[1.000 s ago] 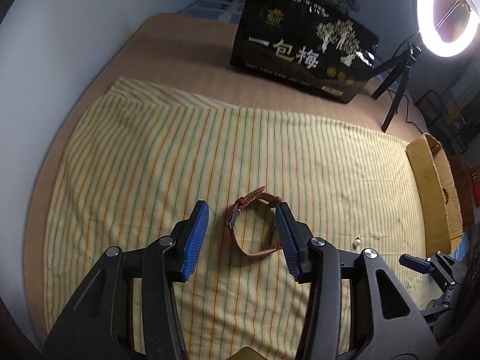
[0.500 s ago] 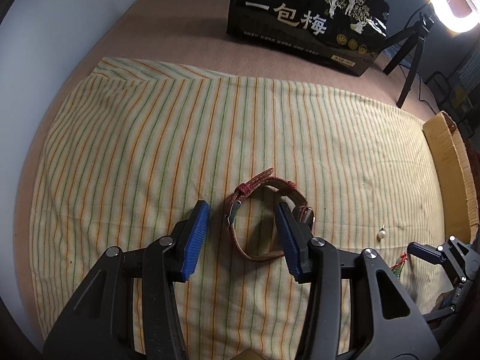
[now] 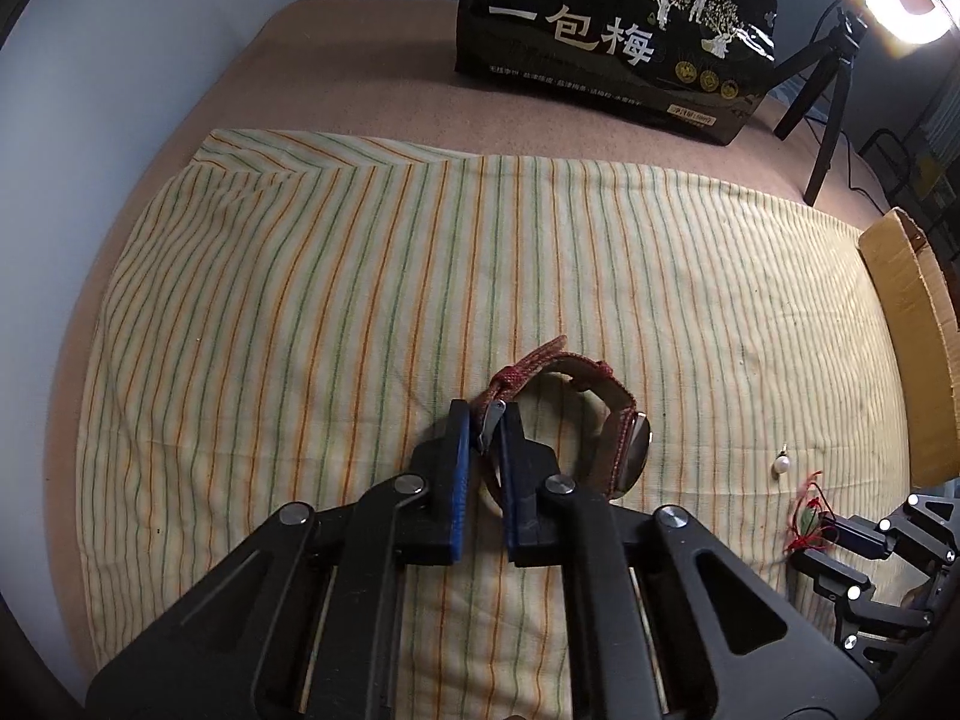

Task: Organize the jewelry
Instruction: 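Grasp the brown leather watch with the left tool while the right tool grasps the green jade pendant, then lift and carry the watch and jade pendant with both tools over the box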

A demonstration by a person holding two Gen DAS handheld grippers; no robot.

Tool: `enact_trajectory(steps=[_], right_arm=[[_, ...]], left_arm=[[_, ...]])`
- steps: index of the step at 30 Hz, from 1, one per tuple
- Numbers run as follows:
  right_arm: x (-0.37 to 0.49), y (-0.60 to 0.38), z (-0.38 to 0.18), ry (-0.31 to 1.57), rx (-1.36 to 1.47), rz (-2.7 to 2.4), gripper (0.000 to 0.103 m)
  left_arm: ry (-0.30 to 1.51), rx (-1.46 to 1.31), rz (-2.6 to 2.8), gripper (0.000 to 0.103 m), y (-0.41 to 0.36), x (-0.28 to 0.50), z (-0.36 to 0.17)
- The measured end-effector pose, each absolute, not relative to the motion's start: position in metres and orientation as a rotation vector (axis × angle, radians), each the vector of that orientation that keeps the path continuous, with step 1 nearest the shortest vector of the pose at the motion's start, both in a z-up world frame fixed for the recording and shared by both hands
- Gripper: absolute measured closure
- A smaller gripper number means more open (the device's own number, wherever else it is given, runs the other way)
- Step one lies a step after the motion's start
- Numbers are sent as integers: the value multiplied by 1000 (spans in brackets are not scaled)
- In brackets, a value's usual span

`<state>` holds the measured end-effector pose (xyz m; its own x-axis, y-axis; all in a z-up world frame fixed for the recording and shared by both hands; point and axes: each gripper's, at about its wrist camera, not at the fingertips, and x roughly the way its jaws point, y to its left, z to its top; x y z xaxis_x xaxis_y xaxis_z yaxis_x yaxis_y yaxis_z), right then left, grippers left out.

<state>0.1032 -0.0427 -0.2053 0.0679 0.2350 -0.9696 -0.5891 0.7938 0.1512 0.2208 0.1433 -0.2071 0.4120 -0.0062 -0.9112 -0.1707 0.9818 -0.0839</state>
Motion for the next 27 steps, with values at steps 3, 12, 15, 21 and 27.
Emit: enact_trajectory(steps=[3, 12, 15, 21, 27], right_arm=[[104, -46, -203, 1365, -299, 634, 87], [107, -59, -184, 1314, -263, 615, 87], [107, -63, -175, 1290, -250, 603, 87], [101, -72, -148, 1237, -218, 585, 87], [108, -84, -116, 1175, -161, 573, 87]], left_arm=[[1130, -164, 96, 96, 142, 218, -201], [1065, -188, 62, 96, 137, 207, -173], [1036, -197, 48, 96, 133, 203, -161], [983, -216, 3, 96, 121, 200, -136], [930, -226, -39, 96, 103, 197, -111]])
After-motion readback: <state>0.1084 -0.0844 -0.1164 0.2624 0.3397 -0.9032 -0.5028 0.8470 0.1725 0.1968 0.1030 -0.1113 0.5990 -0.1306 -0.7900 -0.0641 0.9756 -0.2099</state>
